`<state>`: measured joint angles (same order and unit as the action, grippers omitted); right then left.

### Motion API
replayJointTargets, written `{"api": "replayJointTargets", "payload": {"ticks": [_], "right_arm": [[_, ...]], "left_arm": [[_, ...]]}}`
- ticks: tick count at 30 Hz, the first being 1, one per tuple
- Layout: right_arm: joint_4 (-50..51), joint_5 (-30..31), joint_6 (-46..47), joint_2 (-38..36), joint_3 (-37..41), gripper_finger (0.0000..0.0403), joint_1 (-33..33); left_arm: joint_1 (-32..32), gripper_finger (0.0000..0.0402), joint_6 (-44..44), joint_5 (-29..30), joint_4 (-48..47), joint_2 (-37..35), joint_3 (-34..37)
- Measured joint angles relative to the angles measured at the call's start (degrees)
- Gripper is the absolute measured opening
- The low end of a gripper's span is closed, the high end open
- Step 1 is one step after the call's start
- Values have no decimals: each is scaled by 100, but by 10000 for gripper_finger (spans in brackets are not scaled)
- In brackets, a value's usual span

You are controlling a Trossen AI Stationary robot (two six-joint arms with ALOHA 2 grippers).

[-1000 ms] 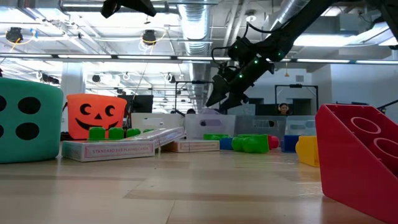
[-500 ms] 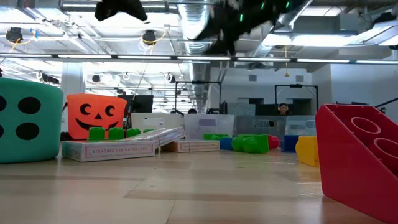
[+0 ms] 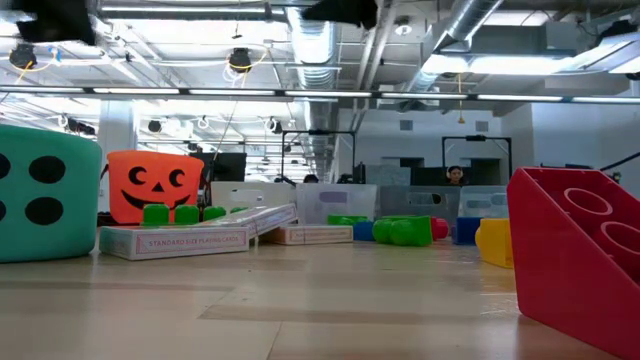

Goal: Pick & Place Toys
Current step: Move the blue dice to the bottom center of the table

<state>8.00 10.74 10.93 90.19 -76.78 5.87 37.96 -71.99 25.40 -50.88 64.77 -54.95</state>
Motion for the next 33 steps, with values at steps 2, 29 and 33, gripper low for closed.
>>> {"api": "replayJointTargets", "payload": {"ticks": [2,29,33], "right_arm": [[134,340,85,29,5,395,358],[403,1465,514,25,3,395,1993],[419,1466,495,25,3,395,1984]], "left_arm": [[498,0,-606,183,305,0,359],[89,0,-2489,-178,3936,664,2390],[-376,0,-2049,-95,5081,1143,2389]]}}
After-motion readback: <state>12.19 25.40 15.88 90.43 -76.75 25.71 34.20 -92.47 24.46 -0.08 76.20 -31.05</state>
